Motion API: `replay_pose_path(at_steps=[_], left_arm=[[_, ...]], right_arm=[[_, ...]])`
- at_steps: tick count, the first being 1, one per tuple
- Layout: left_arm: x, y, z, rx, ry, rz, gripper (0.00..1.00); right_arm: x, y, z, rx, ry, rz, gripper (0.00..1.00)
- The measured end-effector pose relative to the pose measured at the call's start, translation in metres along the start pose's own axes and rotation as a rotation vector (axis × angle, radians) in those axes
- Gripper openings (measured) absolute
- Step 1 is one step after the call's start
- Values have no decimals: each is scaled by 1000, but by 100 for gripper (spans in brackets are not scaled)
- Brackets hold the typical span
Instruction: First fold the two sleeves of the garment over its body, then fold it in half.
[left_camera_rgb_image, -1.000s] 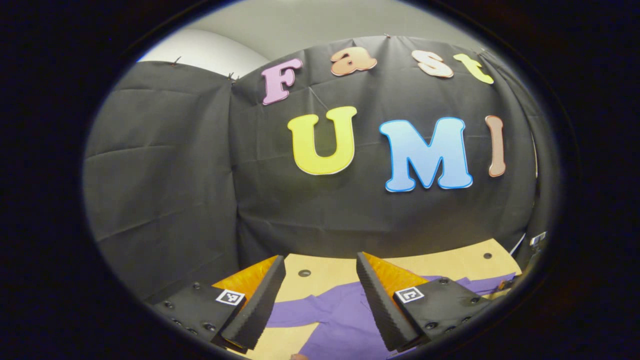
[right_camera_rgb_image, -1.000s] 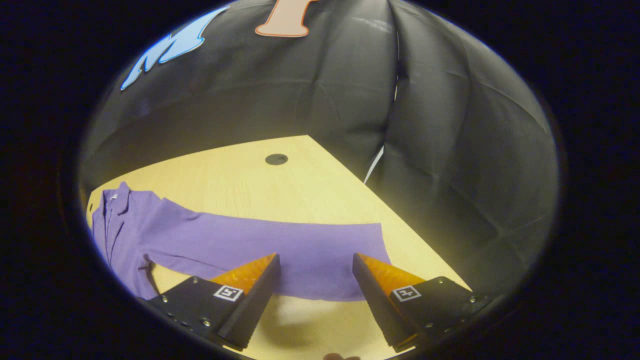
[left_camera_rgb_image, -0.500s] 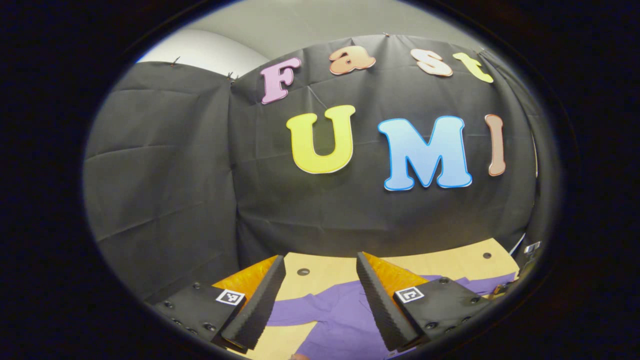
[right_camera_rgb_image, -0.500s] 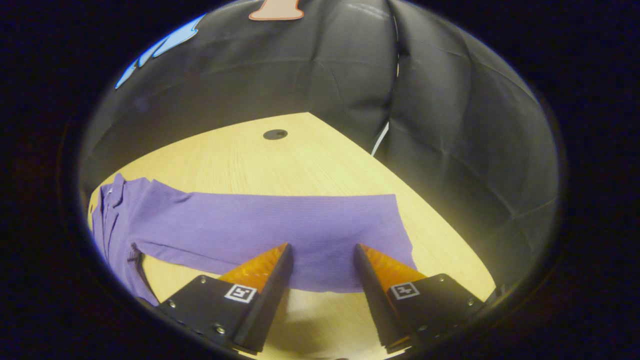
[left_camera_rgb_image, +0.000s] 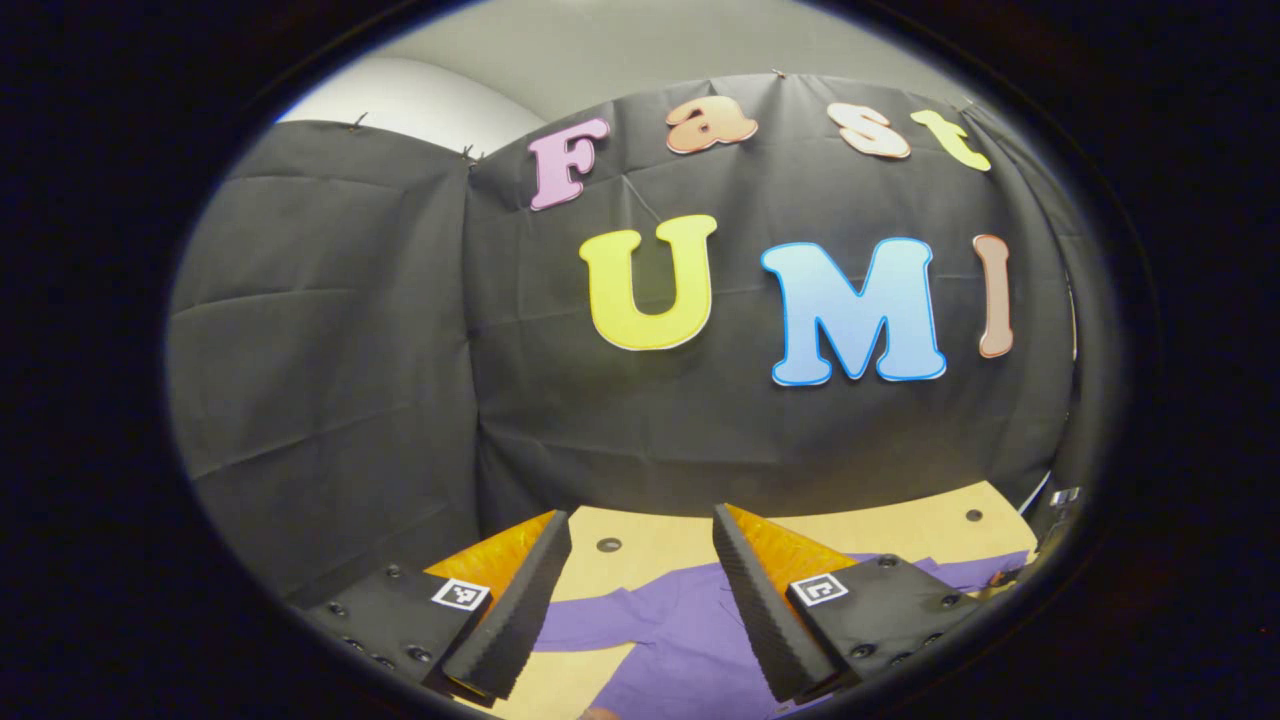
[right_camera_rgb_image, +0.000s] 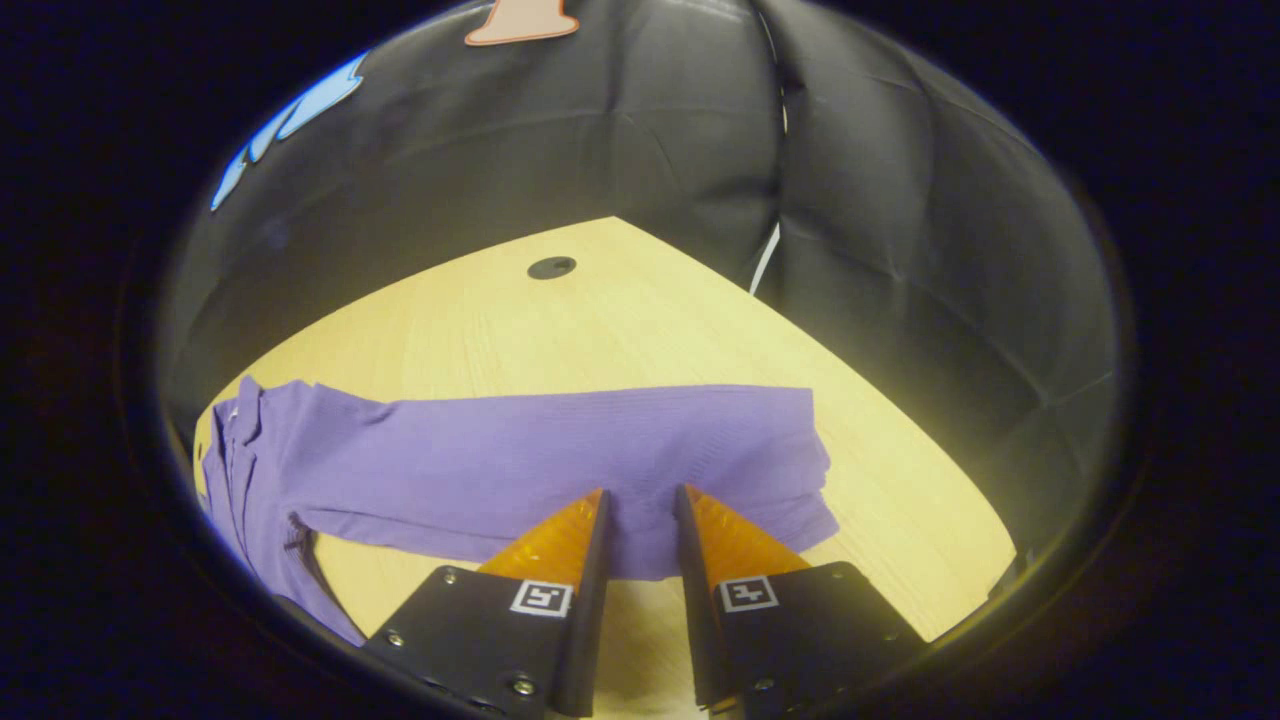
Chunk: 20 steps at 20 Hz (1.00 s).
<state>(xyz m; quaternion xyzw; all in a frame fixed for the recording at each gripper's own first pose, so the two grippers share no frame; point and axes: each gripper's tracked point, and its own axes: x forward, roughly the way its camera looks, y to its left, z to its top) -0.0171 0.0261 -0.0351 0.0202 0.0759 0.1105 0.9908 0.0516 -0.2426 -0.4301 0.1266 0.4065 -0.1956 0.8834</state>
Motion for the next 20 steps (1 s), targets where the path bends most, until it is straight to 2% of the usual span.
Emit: replay_pose_path(at_steps=[1, 2, 5, 9, 14, 20], left_arm=[[0, 0, -1, 0, 1, 0, 94], [0, 1, -1, 2, 0, 1, 94], [2, 0, -4, 3, 3, -8, 94], [5, 0, -7, -5, 5, -22, 94], [9, 12, -8, -6, 2, -31, 94], [19, 45, -17, -16, 11, -18, 94]], right_arm=[[3, 3, 3, 16, 13, -10, 35], [1, 3, 1, 10, 20, -28, 2], [1, 7, 6, -7, 34, -27, 2], [-17, 30, 23, 17, 4, 30, 2], [-38, 93, 32, 36, -27, 143, 2], [-78, 208, 35, -18, -45, 337, 3]])
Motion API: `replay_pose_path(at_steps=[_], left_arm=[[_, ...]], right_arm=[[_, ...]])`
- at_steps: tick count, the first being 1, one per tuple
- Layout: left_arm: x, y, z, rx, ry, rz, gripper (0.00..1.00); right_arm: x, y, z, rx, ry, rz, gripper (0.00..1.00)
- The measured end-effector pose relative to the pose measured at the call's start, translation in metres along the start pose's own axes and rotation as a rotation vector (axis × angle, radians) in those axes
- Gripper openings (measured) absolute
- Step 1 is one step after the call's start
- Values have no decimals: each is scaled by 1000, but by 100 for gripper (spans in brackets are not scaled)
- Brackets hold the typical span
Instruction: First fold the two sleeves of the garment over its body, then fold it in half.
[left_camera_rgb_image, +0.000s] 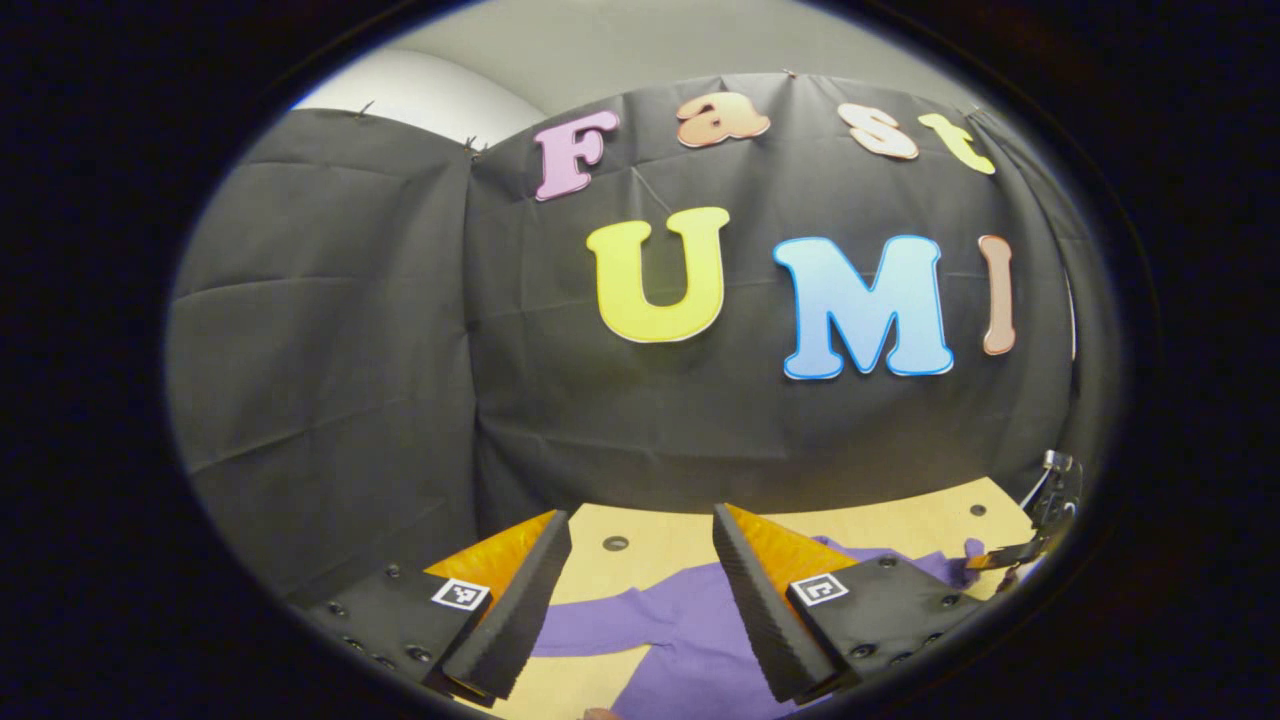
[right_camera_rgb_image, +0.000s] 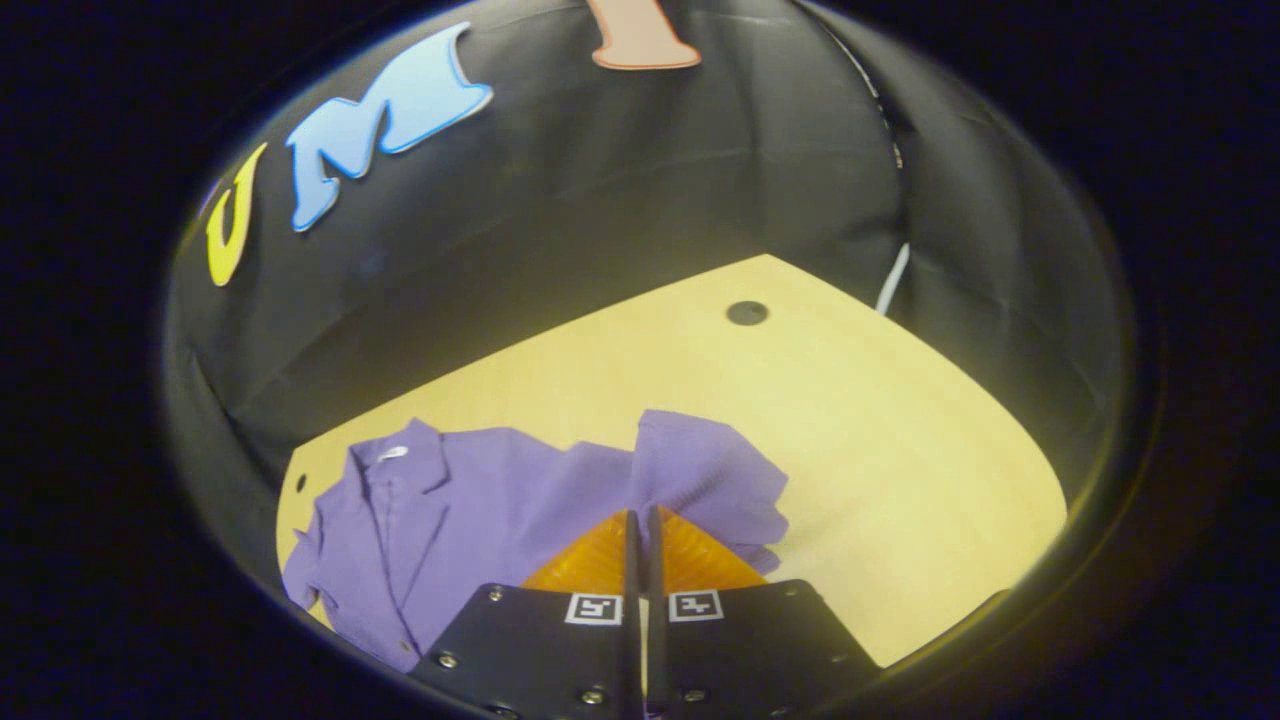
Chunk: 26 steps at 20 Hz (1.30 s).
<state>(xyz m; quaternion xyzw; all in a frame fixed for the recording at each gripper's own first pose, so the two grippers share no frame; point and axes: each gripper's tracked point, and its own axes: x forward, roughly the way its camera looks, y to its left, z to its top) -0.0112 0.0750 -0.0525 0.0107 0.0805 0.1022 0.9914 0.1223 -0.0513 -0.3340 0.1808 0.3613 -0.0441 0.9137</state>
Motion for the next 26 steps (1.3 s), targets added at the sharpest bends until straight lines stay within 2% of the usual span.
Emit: replay_pose_path(at_steps=[2, 3, 6, 11, 20, 26], left_arm=[[3, 14, -6, -3, 7, 7, 94], [4, 22, -10, 0, 10, 11, 94], [11, 44, -21, 5, 21, 20, 94], [32, 88, -53, -5, 63, 48, 94], [62, 168, -150, -19, 210, 100, 94], [79, 202, -218, -62, 312, 126, 94]], right_arm=[[-2, 45, -4, -7, 0, 62, 6], [-3, 68, -6, -16, 1, 91, 2], [-5, 128, -20, -67, 15, 160, 2], [-2, 210, -54, -125, 70, 248, 2], [3, 306, -114, -213, 151, 326, 2], [4, 336, -139, -265, 192, 341, 2]])
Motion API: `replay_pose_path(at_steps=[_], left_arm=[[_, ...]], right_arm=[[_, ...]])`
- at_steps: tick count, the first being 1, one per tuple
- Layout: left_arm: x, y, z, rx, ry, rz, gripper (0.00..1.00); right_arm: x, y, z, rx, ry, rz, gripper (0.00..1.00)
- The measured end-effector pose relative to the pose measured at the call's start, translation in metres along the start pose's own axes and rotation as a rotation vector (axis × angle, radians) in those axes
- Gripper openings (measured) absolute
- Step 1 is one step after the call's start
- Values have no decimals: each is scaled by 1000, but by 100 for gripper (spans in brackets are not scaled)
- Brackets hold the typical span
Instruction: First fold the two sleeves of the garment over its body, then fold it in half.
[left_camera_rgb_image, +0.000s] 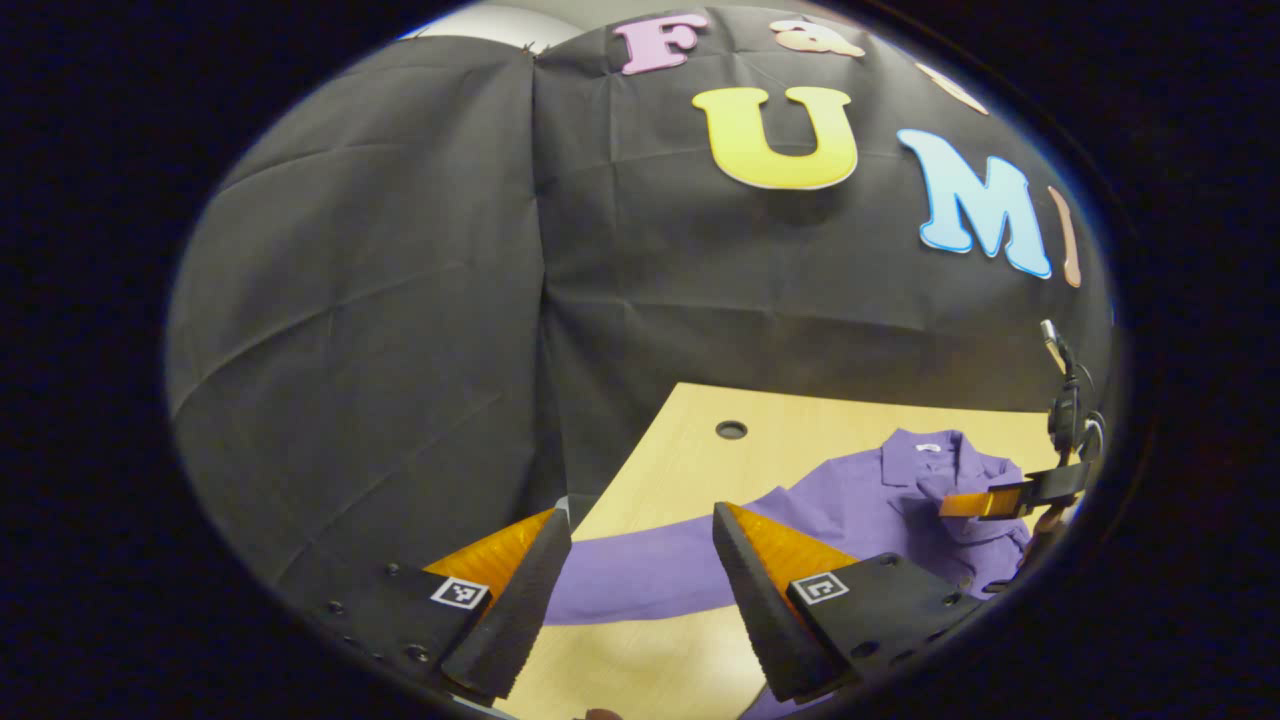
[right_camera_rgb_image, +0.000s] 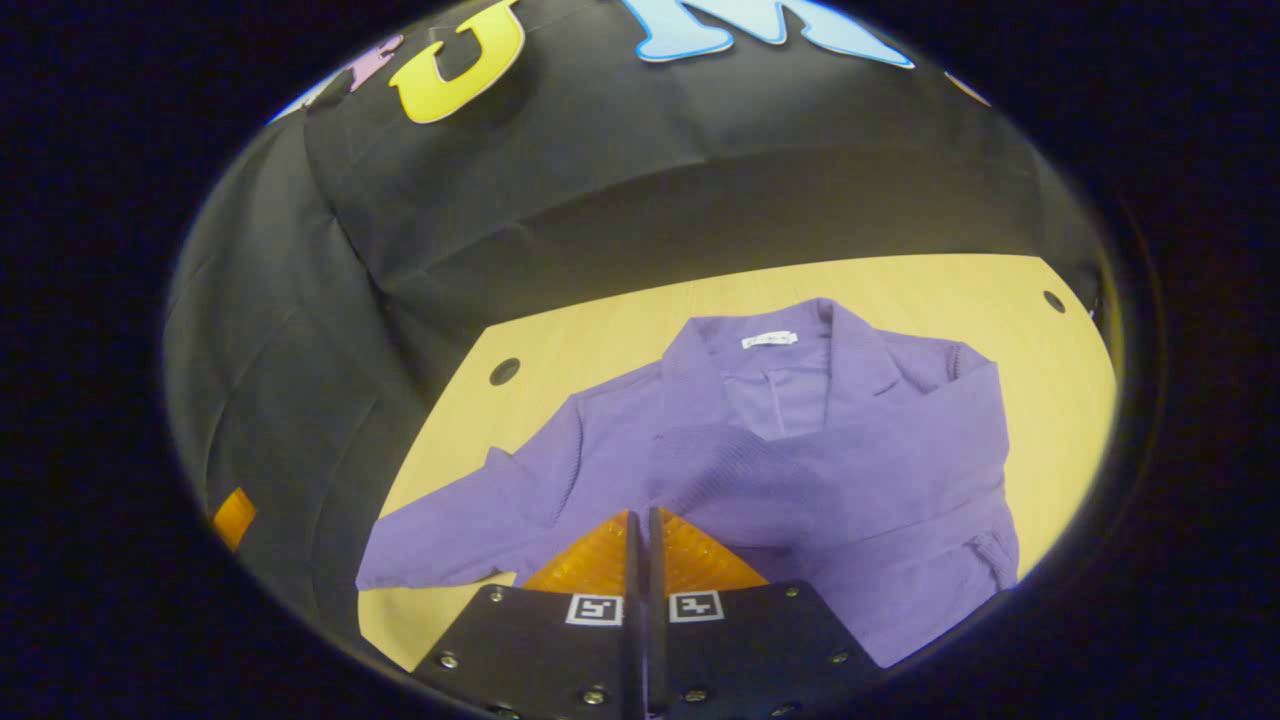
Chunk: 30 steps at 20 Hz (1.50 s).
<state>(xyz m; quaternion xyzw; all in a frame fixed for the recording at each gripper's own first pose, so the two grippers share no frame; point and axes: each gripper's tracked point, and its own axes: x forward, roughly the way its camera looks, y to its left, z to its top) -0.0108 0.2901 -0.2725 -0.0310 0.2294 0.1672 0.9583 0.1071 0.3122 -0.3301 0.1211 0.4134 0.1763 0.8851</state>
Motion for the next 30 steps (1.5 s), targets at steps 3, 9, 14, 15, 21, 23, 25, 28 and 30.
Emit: replay_pose_path(at_steps=[3, 9, 14, 15, 21, 23, 25, 28, 30], left_arm=[[19, 15, -27, -21, 46, 19, 94], [53, 34, -77, -29, 143, 46, 94], [80, 39, -129, -58, 252, 62, 96], [86, 44, -140, -64, 270, 69, 96], [104, 62, -182, -74, 347, 99, 96], [106, 66, -191, -85, 370, 106, 96], [108, 70, -192, -105, 369, 106, 96], [108, 70, -193, -114, 377, 112, 96], [108, 70, -193, -121, 374, 110, 96]], right_arm=[[3, 4, -4, -16, 9, -14, 2], [-6, -1, 3, -31, -10, -31, 54], [-25, -10, 4, -68, -14, -53, 59], [-29, -13, 5, -78, -15, -57, 59], [-49, -33, 5, -93, -13, -100, 59], [-52, -39, 7, -93, -17, -114, 59], [-56, -44, 10, -86, -24, -125, 59], [-59, -48, 11, -81, -28, -132, 59], [-59, -50, 11, -87, -24, -138, 59]])
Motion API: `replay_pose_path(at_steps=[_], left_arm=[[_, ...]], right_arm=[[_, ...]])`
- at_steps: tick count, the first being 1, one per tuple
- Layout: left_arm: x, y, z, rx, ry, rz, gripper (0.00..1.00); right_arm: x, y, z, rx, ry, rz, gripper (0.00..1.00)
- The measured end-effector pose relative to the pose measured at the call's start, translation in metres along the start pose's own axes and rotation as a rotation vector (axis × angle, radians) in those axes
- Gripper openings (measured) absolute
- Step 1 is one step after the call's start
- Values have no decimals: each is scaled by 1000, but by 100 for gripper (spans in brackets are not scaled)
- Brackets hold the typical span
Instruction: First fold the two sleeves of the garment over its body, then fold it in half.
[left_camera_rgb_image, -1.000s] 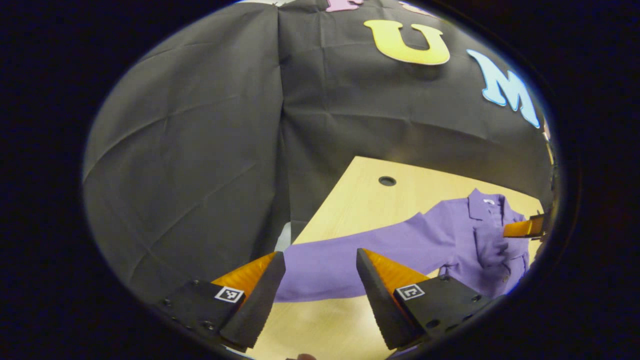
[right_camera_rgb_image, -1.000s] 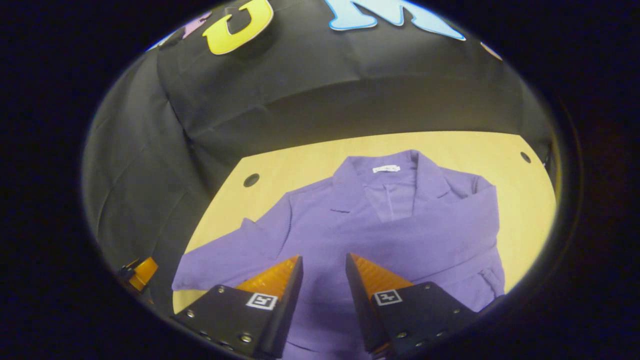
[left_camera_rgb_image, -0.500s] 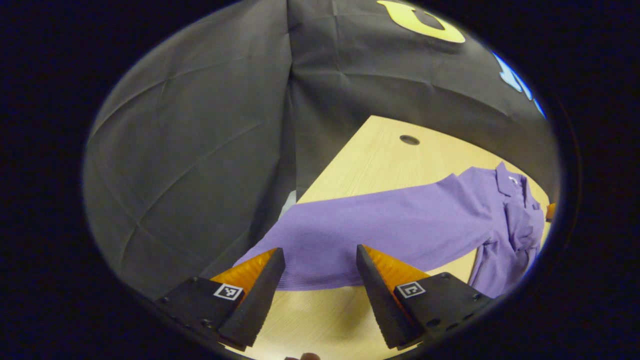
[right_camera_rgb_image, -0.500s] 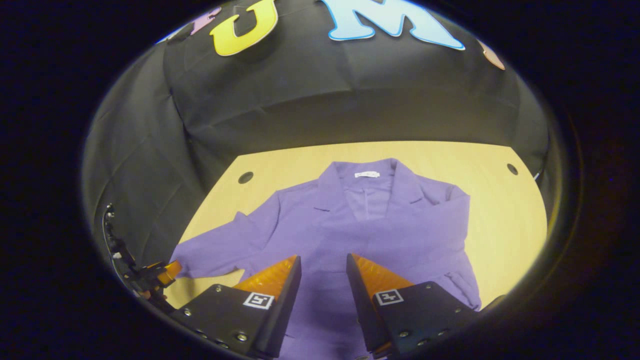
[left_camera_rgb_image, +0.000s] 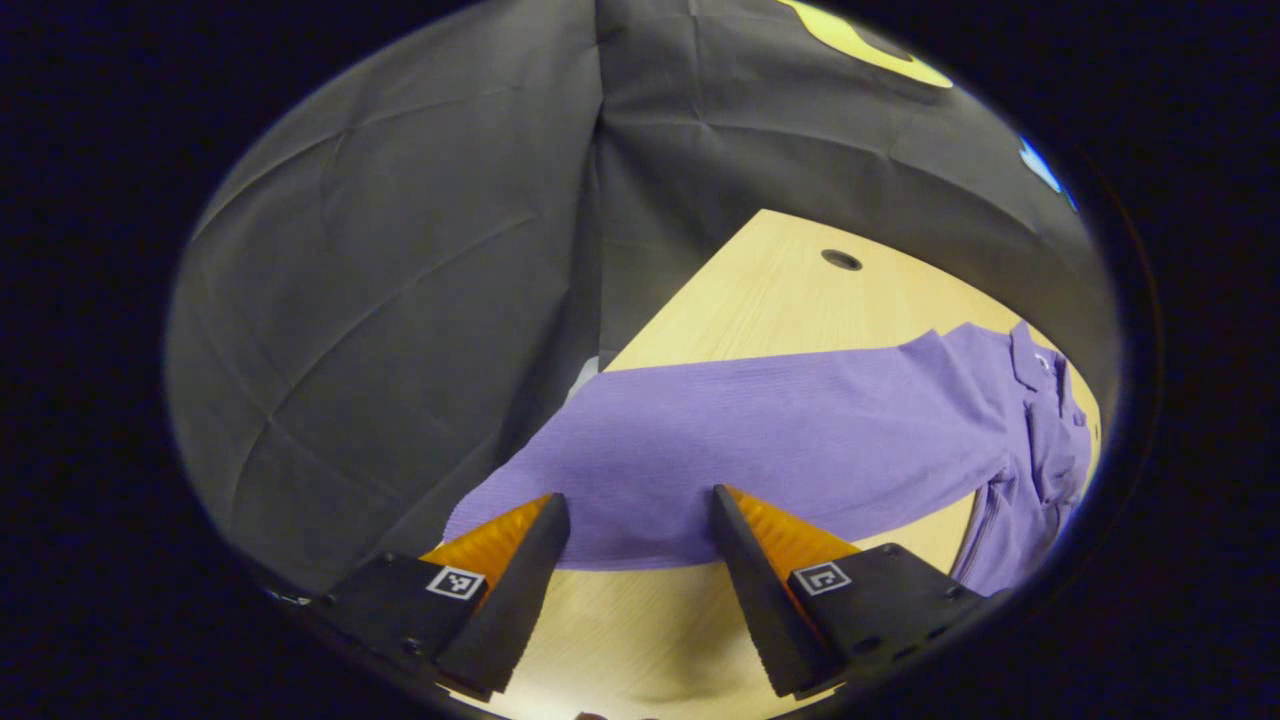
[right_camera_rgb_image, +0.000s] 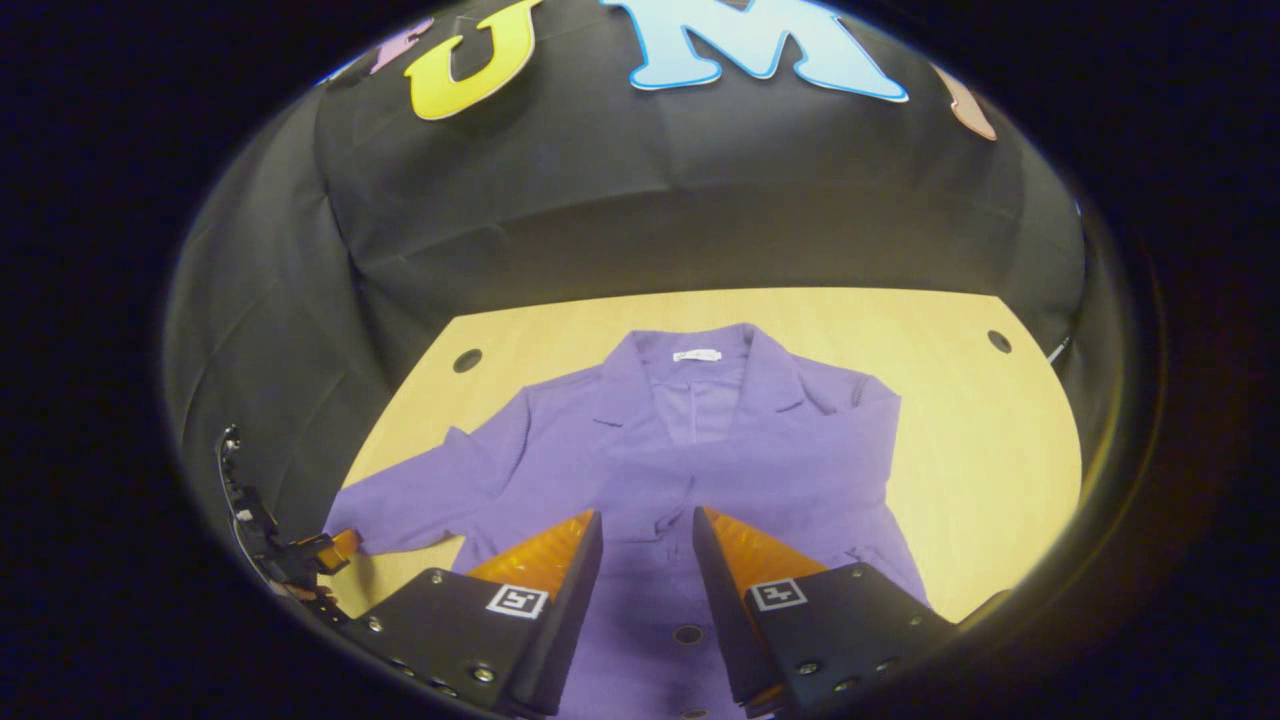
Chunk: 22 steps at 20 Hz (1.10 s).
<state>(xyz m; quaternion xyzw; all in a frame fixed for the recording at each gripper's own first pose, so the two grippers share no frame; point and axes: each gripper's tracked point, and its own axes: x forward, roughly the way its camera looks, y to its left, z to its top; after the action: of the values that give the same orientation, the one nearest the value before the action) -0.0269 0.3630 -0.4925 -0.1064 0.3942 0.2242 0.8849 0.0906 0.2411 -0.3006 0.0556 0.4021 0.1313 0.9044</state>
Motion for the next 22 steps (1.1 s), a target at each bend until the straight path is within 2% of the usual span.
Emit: replay_pose_path(at_steps=[3, 9, 10, 12, 15, 16, 20, 22], left_arm=[[0, -3, 4, -8, -6, -10, 92], [4, -24, 3, 33, -3, -64, 51], [5, -25, 5, 30, -10, -85, 52], [7, -24, 9, -2, -13, -80, 12], [7, -21, 8, 4, -1, -75, 12], [5, -22, 11, 20, 7, -69, 7], [0, -27, 19, 65, -7, -69, 7], [-7, -43, 32, 91, -34, -93, 7]], right_arm=[[-1, -2, -1, -3, 4, -2, 59], [-6, -5, -4, -6, 7, 0, 59], [-7, -6, -5, -2, 7, -1, 59], [-11, -9, -5, 0, 7, -1, 59], [-19, -15, -3, -7, -4, -4, 59], [-23, -19, -3, -6, -7, -9, 59], [-36, -37, -6, 30, -19, -32, 59], [-43, -47, -9, 49, -23, -45, 59]])
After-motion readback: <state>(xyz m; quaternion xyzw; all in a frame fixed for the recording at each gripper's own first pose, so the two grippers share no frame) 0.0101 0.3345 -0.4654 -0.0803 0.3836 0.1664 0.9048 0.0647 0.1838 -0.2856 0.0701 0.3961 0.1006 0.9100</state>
